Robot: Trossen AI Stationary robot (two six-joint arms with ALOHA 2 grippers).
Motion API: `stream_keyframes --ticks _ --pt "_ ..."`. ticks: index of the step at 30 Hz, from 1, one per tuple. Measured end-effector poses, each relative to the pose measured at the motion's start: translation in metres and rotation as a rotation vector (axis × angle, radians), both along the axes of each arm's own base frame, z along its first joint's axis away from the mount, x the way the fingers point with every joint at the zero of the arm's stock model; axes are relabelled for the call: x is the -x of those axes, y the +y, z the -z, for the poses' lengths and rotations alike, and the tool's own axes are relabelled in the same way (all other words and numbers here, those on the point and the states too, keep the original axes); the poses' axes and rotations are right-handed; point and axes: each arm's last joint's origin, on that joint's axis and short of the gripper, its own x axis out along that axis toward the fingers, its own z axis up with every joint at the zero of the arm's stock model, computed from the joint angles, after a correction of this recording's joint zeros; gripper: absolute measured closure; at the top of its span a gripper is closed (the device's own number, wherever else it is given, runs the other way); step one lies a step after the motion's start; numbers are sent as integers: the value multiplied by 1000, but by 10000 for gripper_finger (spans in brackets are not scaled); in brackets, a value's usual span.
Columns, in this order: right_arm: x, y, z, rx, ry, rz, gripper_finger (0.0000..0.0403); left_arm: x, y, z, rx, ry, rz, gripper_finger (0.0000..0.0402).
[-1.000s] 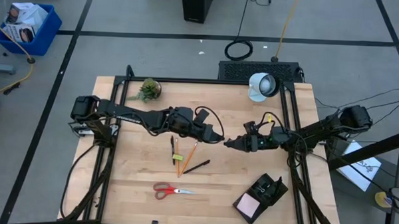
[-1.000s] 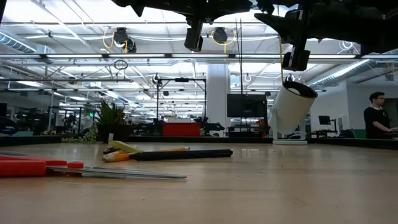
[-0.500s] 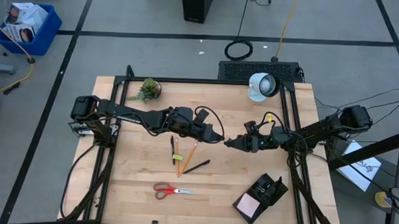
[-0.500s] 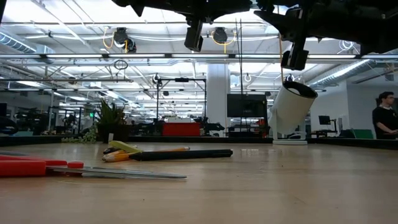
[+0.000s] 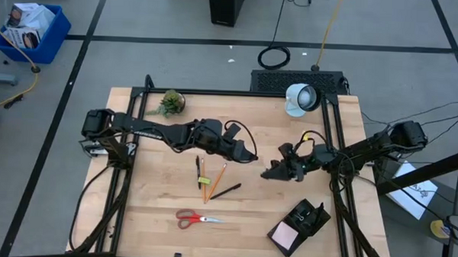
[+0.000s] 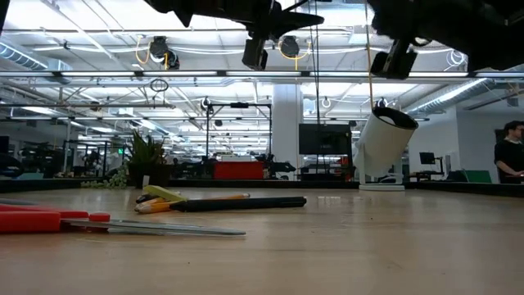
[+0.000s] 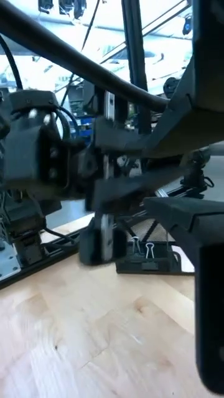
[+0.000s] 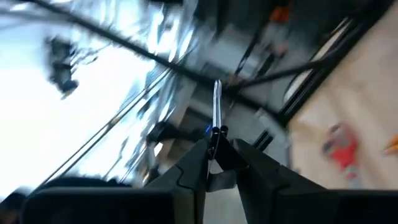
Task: Pick and place office supplies into organizer
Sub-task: Put the black clip binder into the desk organizer
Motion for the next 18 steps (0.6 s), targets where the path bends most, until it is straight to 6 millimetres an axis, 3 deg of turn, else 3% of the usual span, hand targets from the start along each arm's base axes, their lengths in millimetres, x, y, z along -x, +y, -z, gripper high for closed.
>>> stream_keyframes --ticks 8,18 --pt "7 3 -3 -4 27 -342 356 0 11 0 21 4 0 249" --pt "25 1 -19 -88 96 -517 351 0 11 0 10 0 2 247"
